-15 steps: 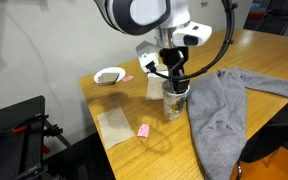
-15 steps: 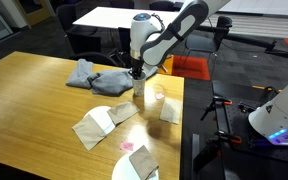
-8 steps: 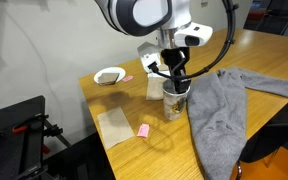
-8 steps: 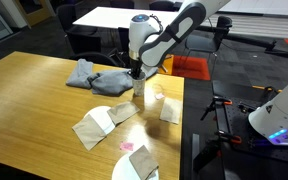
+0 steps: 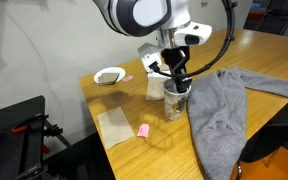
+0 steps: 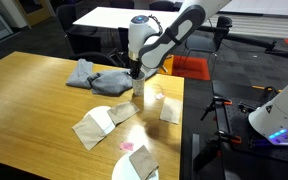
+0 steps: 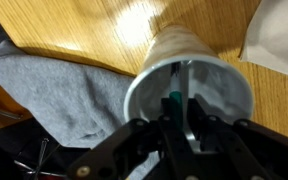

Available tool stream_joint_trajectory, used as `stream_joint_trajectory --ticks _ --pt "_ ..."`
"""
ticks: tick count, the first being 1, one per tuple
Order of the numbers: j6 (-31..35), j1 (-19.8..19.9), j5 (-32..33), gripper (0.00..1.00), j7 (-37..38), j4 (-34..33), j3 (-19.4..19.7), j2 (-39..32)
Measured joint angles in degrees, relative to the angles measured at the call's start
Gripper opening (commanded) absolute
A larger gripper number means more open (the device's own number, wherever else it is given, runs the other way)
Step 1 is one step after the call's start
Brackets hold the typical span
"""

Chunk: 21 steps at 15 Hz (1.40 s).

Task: Pick the marker from the cup and put it on the table

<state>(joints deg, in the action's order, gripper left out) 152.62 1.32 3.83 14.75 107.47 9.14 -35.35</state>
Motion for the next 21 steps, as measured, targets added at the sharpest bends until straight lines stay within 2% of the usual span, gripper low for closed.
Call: stream_joint_trajectory --ticks 2,10,21 --pt "0.10 -0.62 0.39 0.04 0.04 0.00 0.51 -0.04" --pt "1.93 -2.53 2.52 0.04 0.09 1.66 2.09 0.75" --pt "2.25 -3.60 4.30 0.04 0.10 9.25 3.21 11.45"
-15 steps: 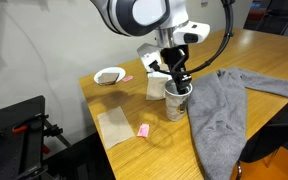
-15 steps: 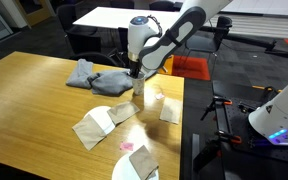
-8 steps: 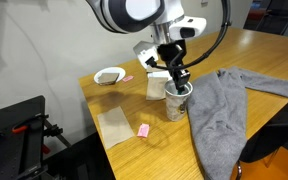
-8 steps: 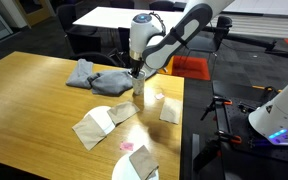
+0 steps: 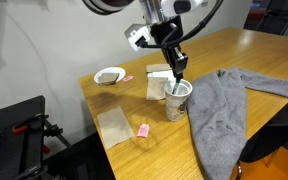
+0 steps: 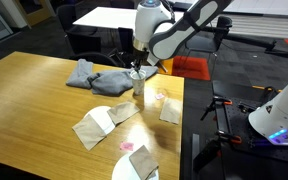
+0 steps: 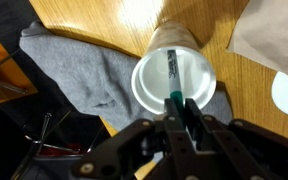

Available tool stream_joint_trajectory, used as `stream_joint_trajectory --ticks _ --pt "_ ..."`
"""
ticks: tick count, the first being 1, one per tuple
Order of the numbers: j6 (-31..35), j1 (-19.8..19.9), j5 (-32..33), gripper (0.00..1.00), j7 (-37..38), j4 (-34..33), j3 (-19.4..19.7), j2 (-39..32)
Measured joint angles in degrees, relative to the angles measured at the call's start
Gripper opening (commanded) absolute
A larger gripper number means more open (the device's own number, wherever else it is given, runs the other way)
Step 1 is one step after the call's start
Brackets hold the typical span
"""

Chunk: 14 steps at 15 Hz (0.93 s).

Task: Pick the marker from the cup and put it on the table

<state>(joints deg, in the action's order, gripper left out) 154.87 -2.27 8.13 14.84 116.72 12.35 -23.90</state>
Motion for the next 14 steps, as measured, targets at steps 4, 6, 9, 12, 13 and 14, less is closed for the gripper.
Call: stream_joint_trajectory --ticks 4,6,9,12,13,14 --pt "0.00 0.00 0.57 0.04 -0.01 2.30 -0.01 4.61" --pt "-0.01 0.01 0.57 0.04 -0.01 2.92 -0.08 6.75" --pt "-0.07 0.08 0.57 0.04 -0.01 3.31 -0.33 9.68" --pt "-0.23 0.17 0.59 0.04 -0.03 3.95 -0.77 12.63" --pt "-0.46 0.25 0.59 0.04 -0.09 4.30 -1.01 13.70" --pt "-0.94 0.36 0.59 0.04 -0.12 4.70 -1.32 14.83"
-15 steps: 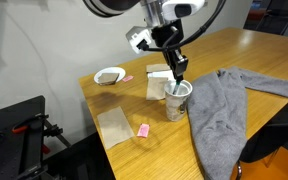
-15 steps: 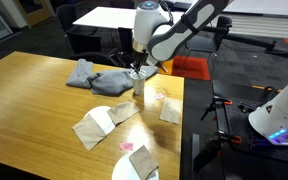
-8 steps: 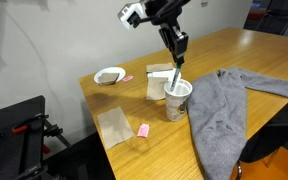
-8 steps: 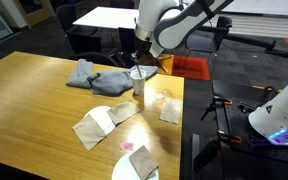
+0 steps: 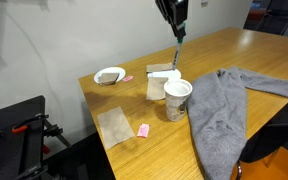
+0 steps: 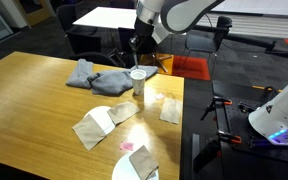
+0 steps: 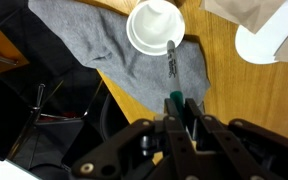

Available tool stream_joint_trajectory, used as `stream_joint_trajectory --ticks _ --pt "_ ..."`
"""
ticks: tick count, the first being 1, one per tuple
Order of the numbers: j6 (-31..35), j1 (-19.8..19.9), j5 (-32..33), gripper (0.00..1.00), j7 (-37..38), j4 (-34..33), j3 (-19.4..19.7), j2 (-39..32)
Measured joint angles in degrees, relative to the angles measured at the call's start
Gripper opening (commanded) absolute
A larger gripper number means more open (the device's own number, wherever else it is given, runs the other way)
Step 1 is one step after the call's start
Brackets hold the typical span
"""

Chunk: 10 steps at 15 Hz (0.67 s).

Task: Pick the marker from the cup and put it on the table

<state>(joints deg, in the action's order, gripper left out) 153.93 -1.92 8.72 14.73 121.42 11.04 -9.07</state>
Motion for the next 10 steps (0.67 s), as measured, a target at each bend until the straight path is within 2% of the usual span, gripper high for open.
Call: stream_joint_trajectory --ticks 4,10 --pt "-3.53 0.87 -0.34 0.04 -1.46 1.68 -1.53 4.72" --pt "-14.29 2.39 -2.22 0.04 -3.47 3.95 -3.08 10.82"
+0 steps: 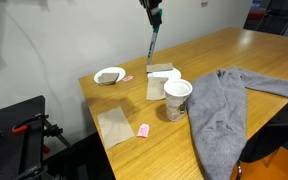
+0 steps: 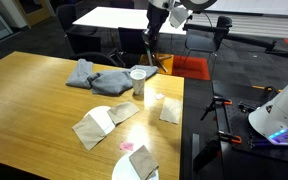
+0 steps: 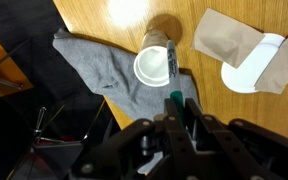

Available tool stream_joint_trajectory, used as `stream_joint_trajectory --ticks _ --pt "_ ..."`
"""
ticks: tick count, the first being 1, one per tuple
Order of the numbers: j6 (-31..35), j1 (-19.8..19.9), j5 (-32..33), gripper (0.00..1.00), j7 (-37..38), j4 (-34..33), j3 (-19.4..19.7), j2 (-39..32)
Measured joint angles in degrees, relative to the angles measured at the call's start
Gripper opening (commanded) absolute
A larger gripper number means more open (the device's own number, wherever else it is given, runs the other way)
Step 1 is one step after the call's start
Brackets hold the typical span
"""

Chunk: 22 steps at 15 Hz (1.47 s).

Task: Pick the marker from the cup and put it on the table

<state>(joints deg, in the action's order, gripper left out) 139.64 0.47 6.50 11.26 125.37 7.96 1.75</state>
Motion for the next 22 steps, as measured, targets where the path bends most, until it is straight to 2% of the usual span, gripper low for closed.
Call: stream_joint_trajectory --ticks 6,19,20,22 --pt "-6.17 0.89 -2.45 0.04 0.00 3.90 -0.16 3.82" --pt "-6.58 2.10 -11.85 0.04 0.01 13.19 -0.19 5.23" --pt "-6.58 2.29 -12.40 0.14 0.01 13.67 -0.19 5.14" --pt "-6.57 2.41 -12.43 0.14 0.01 13.86 -0.19 4.99"
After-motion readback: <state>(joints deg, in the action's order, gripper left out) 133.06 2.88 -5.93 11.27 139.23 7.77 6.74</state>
